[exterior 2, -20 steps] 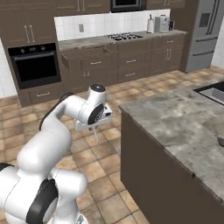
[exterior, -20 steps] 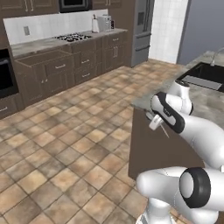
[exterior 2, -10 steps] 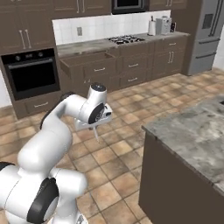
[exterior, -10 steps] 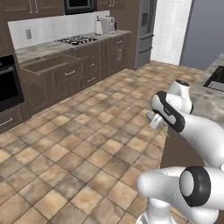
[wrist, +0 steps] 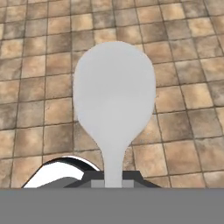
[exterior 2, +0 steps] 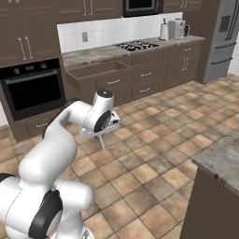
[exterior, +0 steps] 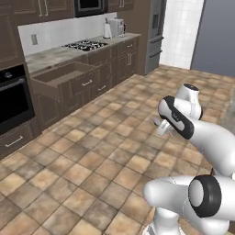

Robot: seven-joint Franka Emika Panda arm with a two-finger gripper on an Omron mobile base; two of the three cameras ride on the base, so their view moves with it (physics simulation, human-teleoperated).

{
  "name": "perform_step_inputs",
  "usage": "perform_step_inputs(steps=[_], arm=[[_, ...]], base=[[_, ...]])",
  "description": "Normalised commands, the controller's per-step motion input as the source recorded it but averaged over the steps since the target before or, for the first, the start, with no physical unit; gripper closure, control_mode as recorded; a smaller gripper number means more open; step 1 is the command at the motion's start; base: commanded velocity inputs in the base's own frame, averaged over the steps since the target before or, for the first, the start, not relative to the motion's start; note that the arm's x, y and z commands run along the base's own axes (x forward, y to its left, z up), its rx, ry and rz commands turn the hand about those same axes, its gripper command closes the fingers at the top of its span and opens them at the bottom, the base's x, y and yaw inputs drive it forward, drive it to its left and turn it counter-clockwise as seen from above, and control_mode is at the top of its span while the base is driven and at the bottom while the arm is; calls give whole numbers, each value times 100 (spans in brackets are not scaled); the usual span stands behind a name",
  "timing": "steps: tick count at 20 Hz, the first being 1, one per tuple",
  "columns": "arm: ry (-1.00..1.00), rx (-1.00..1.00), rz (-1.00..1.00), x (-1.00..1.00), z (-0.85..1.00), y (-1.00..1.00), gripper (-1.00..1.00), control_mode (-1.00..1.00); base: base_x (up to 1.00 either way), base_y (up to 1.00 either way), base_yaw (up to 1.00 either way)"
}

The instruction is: Pick up the metallic utensils from the counter and place them in the open drawer. Make sure not to pick up any wooden utensils.

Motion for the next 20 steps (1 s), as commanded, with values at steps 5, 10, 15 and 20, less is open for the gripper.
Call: perform_step_inputs(steps=[5, 10, 15, 20], arm=[[0, 0, 0, 0, 0, 0, 100, 100], [0, 0, 0, 0, 0, 0, 100, 100], [0, 0, 0, 0, 0, 0, 100, 100], [0, 0, 0, 0, 0, 0, 100, 100]], base=[[41, 100, -16], [38, 100, -17], [47, 100, -22], [49, 100, -27]])
